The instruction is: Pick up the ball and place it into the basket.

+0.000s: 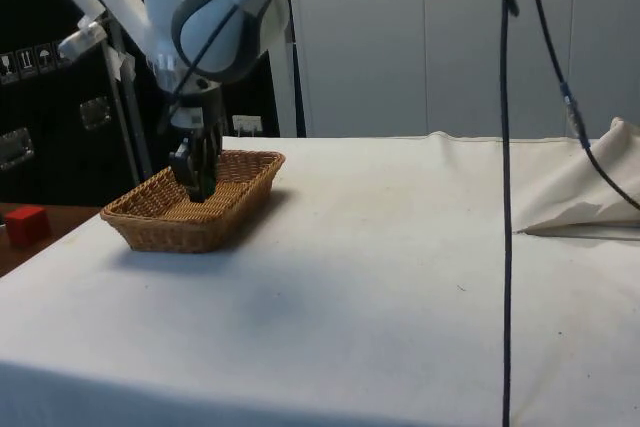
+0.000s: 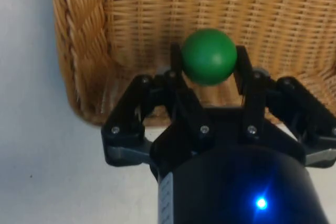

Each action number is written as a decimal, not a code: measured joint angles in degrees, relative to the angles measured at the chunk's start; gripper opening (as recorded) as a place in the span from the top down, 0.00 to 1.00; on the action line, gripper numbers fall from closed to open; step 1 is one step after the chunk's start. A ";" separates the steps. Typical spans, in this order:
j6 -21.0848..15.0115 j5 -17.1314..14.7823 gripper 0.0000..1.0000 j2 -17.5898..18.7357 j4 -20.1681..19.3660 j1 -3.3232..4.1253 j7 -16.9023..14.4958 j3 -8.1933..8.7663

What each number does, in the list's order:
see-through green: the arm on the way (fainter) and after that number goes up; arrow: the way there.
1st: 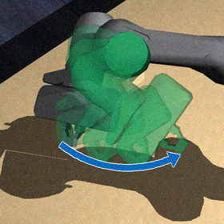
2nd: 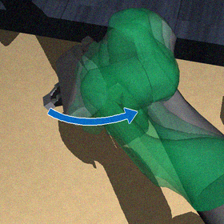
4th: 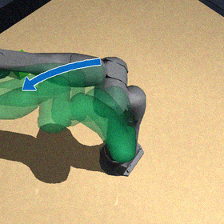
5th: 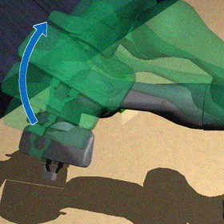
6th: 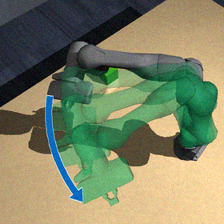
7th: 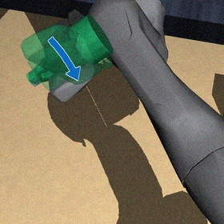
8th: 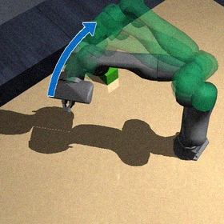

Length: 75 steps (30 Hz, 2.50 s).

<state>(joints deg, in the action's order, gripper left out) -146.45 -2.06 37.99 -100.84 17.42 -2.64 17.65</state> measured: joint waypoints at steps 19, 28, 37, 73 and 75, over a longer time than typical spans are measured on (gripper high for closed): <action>0.00 0.00 0.99 1.49 1.38 -0.06 -0.17 0.92; 0.00 0.00 0.99 1.60 1.32 -0.06 -0.40 1.55; 0.00 0.00 0.99 1.66 1.32 -0.06 -0.57 2.06; 1.43 0.52 0.00 -3.44 -2.01 0.29 -1.60 3.04; 1.43 0.92 0.00 -5.04 -3.55 0.34 -1.66 3.09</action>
<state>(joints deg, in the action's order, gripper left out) -145.02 -1.15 32.95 -104.39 17.76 -4.30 20.74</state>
